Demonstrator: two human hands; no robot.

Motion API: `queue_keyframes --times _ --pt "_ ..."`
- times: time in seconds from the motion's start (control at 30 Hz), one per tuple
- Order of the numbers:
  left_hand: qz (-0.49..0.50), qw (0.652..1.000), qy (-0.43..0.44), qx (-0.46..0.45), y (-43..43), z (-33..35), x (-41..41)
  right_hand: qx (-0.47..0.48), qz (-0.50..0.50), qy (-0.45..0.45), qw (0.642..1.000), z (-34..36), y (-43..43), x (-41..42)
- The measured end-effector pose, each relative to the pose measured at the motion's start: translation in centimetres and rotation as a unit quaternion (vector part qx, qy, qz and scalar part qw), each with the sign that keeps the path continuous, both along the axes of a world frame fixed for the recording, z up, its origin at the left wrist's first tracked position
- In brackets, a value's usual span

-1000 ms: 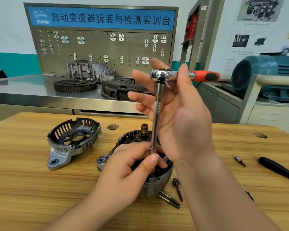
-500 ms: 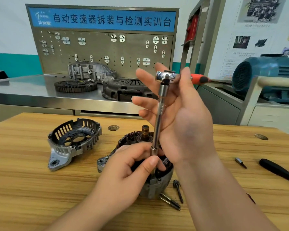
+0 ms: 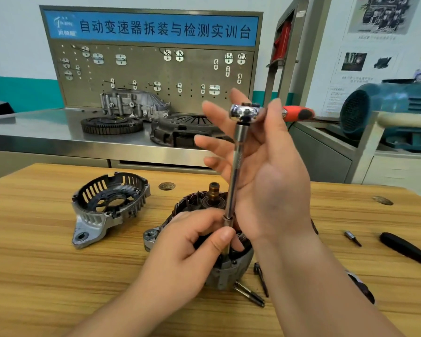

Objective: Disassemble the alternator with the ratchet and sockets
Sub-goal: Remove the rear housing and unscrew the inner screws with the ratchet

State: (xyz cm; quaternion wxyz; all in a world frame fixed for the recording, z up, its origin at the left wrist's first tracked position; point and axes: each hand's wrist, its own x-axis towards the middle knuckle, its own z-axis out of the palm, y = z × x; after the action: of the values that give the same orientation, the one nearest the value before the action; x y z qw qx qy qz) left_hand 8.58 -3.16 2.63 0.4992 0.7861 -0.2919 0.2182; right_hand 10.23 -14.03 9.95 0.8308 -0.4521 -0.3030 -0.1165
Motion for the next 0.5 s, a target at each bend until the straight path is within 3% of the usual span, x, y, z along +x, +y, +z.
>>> queue_keyframes --times 0.13,0.2,0.4,0.5 --pt "0.01 0.999 0.032 -0.019 -0.03 -0.06 0.1 -0.026 -0.098 -0.087 0.991 -0.06 0.42 -0.2" --pt "0.017 0.999 0.034 -0.019 -0.04 -0.05 0.1 -0.036 -0.102 -0.119 0.987 0.0 0.45 -0.32" --pt "-0.005 1.0 0.003 -0.016 -0.13 0.04 -0.09 -0.009 0.019 -0.032 0.999 0.0 0.25 -0.17" --pt "-0.008 1.0 0.009 -0.014 -0.08 -0.05 -0.01 -0.006 0.022 -0.007 1.0 0.03 0.19 -0.03"
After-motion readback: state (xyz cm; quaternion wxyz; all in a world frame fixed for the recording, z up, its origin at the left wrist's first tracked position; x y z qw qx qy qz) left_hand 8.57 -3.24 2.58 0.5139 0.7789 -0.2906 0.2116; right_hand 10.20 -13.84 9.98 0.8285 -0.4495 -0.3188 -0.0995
